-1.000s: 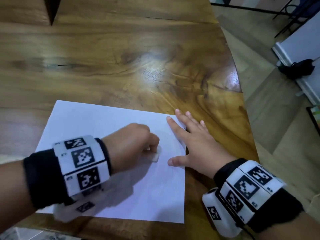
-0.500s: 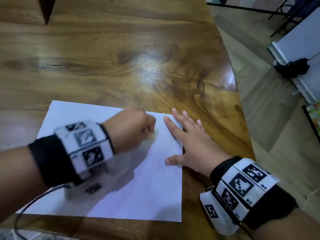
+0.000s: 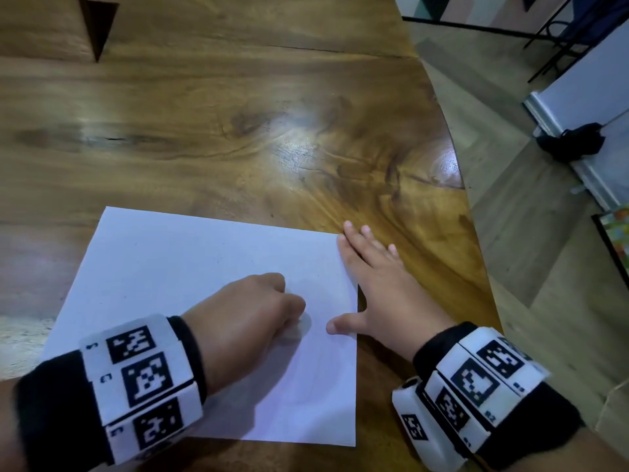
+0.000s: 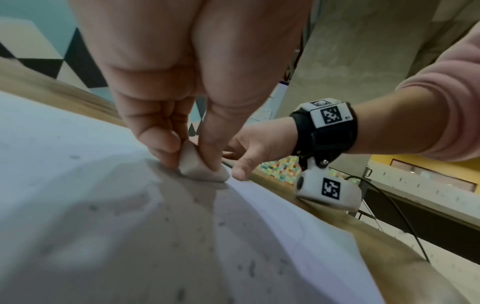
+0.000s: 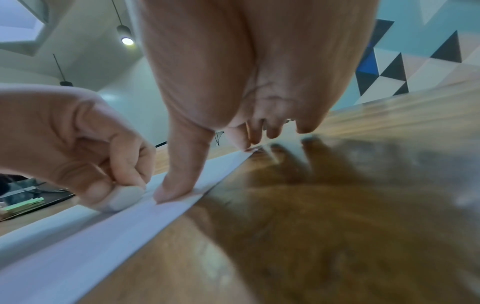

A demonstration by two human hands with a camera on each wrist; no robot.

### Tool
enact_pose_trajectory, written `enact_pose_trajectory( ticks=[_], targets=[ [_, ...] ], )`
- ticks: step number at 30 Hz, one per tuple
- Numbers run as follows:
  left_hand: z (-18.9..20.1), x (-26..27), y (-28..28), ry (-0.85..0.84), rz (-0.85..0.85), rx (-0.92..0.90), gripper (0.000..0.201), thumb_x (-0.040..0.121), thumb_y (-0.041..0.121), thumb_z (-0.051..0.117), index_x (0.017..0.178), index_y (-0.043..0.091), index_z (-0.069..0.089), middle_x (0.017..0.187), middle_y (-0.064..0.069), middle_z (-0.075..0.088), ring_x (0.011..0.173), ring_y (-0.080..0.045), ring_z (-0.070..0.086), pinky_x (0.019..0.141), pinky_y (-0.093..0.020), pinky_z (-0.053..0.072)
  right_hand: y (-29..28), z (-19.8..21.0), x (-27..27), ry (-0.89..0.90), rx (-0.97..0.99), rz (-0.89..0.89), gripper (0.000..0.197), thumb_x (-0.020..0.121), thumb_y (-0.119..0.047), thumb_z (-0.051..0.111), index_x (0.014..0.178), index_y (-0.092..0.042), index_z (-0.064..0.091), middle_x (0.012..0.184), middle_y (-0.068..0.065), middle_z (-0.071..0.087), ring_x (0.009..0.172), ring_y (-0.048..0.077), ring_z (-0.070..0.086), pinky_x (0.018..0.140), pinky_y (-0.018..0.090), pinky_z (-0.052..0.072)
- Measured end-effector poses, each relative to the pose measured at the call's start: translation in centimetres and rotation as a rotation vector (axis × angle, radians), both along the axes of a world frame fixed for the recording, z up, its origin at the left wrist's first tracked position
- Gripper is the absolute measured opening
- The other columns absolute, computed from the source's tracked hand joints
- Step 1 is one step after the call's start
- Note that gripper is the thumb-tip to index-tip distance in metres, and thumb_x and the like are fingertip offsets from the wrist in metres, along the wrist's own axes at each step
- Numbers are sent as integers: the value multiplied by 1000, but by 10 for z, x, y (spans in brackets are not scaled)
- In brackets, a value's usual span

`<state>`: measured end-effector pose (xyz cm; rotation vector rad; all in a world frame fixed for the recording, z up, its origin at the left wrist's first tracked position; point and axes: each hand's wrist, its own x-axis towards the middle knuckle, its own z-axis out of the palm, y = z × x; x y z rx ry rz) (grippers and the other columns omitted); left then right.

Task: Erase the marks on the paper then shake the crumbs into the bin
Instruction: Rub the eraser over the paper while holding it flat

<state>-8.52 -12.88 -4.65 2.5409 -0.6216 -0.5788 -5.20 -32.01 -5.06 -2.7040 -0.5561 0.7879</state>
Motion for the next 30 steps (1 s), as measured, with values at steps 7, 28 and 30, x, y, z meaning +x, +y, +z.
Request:
enact_pose_trajectory(
  ticks=[7, 28, 30],
  targets=[
    [17, 42, -15, 19, 102, 53, 10, 75, 20, 61, 82, 18, 68, 79, -1, 69, 69, -13, 49, 64, -21, 34, -2, 1, -7, 22, -15, -12, 116, 71, -53, 69, 146, -23, -15, 140, -23, -33, 130, -5, -28, 115, 30, -14],
    [7, 43, -43, -41, -62, 95, 15, 81, 13, 52, 92, 18, 62, 93, -6, 61, 91, -23, 56, 75, -26, 39, -2, 2, -9, 12, -23, -13, 116, 71, -52, 70, 147, -24, -13, 152, -15, -27, 128, -6, -27, 112, 28, -14],
    [6, 62, -44, -98, 62, 111, 16, 82, 11, 53, 94, 16, 63, 96, -9, 64, 92, -26, 58, 77, -29, 42, -2, 2, -8, 20, -25, -15, 117, 70, -53, 70, 147, -24, -14, 151, -17, -28, 127, -5, -28, 112, 29, -14]
  ],
)
